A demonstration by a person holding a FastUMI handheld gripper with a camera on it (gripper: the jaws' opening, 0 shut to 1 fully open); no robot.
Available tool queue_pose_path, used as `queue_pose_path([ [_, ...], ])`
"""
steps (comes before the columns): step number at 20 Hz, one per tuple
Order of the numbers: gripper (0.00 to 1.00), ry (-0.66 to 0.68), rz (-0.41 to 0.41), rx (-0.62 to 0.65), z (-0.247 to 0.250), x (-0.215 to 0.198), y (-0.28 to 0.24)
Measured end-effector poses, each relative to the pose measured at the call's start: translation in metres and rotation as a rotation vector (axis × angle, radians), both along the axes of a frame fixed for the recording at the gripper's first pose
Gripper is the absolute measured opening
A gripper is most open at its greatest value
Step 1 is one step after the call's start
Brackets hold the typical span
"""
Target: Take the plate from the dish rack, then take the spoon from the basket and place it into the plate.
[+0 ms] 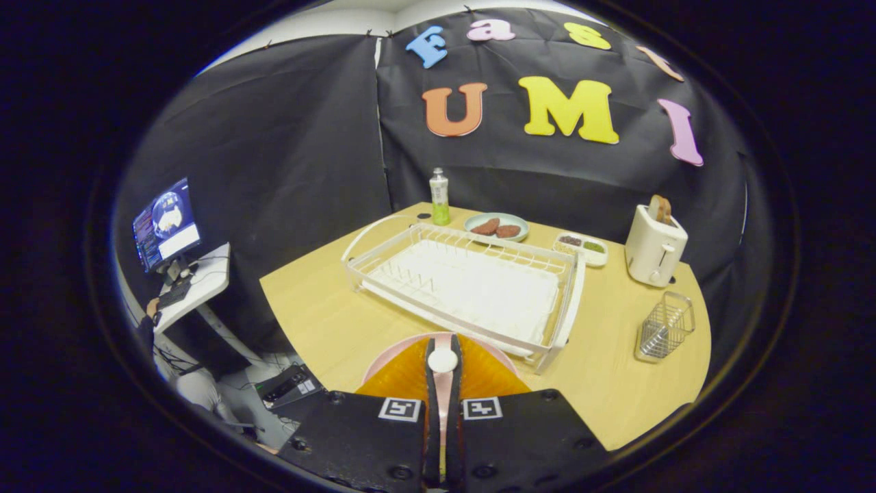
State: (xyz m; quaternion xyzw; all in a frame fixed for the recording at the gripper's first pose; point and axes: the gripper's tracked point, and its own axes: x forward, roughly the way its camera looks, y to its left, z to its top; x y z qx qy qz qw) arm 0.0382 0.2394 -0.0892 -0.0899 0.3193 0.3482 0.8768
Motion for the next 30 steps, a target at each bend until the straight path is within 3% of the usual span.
queue_pose_path([
  [9,0.10,0.106,0.062,0.022,-0.019,0.002,0.016],
  [12,0.18,0.113,0.049,0.027,-0.022,0.009,0.013],
  [17,0.22,0.126,-0.003,0.032,-0.024,0.028,0.002],
  [19,0.30,0.117,-0.028,0.034,-0.022,0.035,-0.003],
  [20,0.42,0.114,-0.034,0.041,-0.021,0.036,-0.005],
  [22,0.56,0.100,-0.049,0.059,-0.014,0.040,-0.009],
  [26,0.77,0.021,-0.097,0.077,0.001,0.047,-0.018],
  [30,0.81,-0.103,-0.163,0.098,0.026,0.051,-0.033],
])
